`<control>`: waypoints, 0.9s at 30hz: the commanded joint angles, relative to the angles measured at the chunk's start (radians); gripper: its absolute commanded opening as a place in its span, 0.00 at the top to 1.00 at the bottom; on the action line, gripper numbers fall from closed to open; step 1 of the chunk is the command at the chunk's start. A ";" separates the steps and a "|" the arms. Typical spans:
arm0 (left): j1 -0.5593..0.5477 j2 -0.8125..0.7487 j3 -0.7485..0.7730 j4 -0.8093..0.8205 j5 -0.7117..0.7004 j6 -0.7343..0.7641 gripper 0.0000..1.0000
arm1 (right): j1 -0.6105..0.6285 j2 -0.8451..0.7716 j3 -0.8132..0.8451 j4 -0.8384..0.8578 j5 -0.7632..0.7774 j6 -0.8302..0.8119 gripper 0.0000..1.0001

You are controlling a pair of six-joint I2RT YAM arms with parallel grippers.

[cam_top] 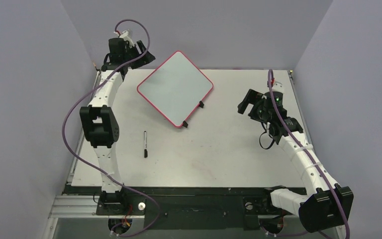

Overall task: Write a sentence on the whiteboard
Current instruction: Move the whiteboard to the center of the board.

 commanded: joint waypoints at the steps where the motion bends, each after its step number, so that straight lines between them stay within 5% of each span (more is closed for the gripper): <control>1: -0.008 0.172 0.263 -0.042 0.168 -0.047 0.37 | 0.007 -0.007 0.037 -0.012 -0.023 -0.025 0.03; 7: -0.009 0.381 0.500 -0.016 0.245 -0.142 0.40 | 0.010 -0.001 0.048 -0.024 -0.037 -0.031 0.04; 27: -0.057 0.497 0.513 0.139 0.414 -0.255 0.78 | 0.011 -0.008 0.038 -0.031 -0.058 -0.032 0.05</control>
